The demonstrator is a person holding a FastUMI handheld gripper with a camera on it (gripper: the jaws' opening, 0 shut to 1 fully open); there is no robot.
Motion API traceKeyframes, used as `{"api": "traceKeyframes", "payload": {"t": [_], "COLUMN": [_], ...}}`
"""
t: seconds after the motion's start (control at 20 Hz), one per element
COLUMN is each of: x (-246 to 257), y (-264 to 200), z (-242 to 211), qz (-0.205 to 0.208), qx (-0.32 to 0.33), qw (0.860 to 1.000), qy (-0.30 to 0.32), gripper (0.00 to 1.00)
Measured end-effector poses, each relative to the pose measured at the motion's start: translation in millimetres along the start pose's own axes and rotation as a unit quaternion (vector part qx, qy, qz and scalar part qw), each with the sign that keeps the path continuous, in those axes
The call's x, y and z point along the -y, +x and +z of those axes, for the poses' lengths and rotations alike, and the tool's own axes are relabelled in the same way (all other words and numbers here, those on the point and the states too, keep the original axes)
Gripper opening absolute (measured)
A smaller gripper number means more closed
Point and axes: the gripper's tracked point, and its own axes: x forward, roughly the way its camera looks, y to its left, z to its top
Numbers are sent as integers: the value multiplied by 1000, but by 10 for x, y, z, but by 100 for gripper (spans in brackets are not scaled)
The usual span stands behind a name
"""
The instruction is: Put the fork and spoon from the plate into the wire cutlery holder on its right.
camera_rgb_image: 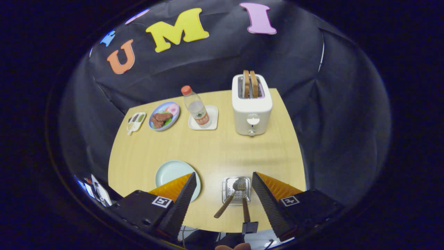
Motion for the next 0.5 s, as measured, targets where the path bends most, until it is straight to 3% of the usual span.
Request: {"api": "traceKeyframes", "payload": {"t": [0.2,0.5], "x": [-164,-542], "y": [-442,-1196], "z": [383,666], "qz": [-8,-16], "qx": [130,287], "qw": [991,957], "qy": [-10,-25], "gripper": [97,97]}}
